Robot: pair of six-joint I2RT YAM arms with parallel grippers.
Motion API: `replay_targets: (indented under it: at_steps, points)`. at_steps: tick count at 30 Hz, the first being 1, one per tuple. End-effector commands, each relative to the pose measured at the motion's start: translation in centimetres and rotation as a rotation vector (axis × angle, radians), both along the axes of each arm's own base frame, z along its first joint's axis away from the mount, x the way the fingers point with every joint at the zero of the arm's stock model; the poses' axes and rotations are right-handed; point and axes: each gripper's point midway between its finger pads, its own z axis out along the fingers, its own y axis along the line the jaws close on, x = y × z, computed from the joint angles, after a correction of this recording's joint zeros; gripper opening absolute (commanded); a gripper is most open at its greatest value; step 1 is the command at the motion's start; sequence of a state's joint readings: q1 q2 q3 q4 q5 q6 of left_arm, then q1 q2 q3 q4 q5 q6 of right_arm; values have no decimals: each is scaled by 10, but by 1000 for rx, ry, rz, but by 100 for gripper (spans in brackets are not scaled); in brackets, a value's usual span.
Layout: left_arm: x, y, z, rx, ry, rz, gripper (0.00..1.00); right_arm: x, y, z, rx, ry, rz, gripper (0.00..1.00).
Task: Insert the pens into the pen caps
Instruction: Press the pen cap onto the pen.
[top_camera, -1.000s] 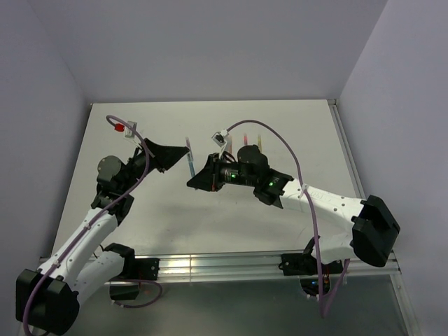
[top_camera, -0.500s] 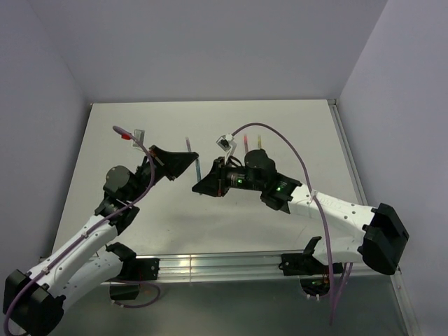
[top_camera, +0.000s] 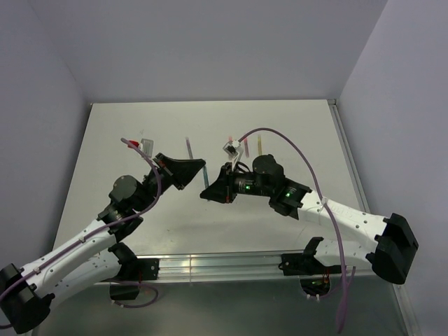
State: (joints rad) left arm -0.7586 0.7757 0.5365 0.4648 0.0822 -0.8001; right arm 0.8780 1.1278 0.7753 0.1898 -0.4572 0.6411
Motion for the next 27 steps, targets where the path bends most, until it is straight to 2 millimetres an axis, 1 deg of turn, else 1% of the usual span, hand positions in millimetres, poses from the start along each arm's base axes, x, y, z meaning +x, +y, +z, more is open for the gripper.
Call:
replay_targets:
  at_steps: [1, 9, 11, 13, 16, 17, 18, 19, 20, 21, 22, 23, 24, 25, 26, 27]
  points:
    - [-37, -20, -41, 139, 37, -182, 0, 57, -24, 58, 147, -146, -255, 0]
    - [-50, -28, -55, 197, 23, -219, 0, 64, -32, 67, 157, -159, -279, 0]
    - [-50, -28, -57, 199, 27, -212, 0, 62, -31, 70, 156, -166, -262, 0]
    - [-46, -25, -53, 194, 28, -187, 0, 60, -29, 71, 151, -164, -240, 0]
    - [-37, -20, -44, 188, 37, -125, 0, 54, -24, 68, 145, -147, -204, 0]
    - [-32, -17, -37, 179, 34, -93, 1, 52, -22, 66, 134, -148, -194, 0]
    - [-30, -17, -34, 175, 32, -83, 3, 50, -20, 63, 123, -145, -186, 0]
    - [-28, -15, -31, 169, 33, -67, 9, 49, -19, 62, 112, -147, -182, 0]
    - [-25, -14, -23, 160, 26, -51, 10, 45, -17, 61, 109, -145, -171, 0]
    - [-23, -13, -20, 161, 23, -38, 11, 44, -17, 61, 107, -144, -171, 0]
    - [-22, -13, -18, 166, 16, -33, 16, 43, -17, 61, 107, -145, -169, 0]
    - [-21, -13, -10, 160, 10, -30, 17, 41, -17, 62, 106, -148, -164, 0]
    - [-20, -13, -7, 162, 5, -29, 17, 41, -17, 63, 105, -148, -164, 0]
    - [-20, -14, -8, 176, 3, -28, 19, 41, -17, 64, 103, -150, -162, 0]
    - [-19, -14, -2, 173, -1, -27, 21, 40, -17, 64, 99, -154, -157, 0]
    - [-19, -15, -2, 175, 1, -27, 24, 38, -16, 65, 97, -155, -149, 0]
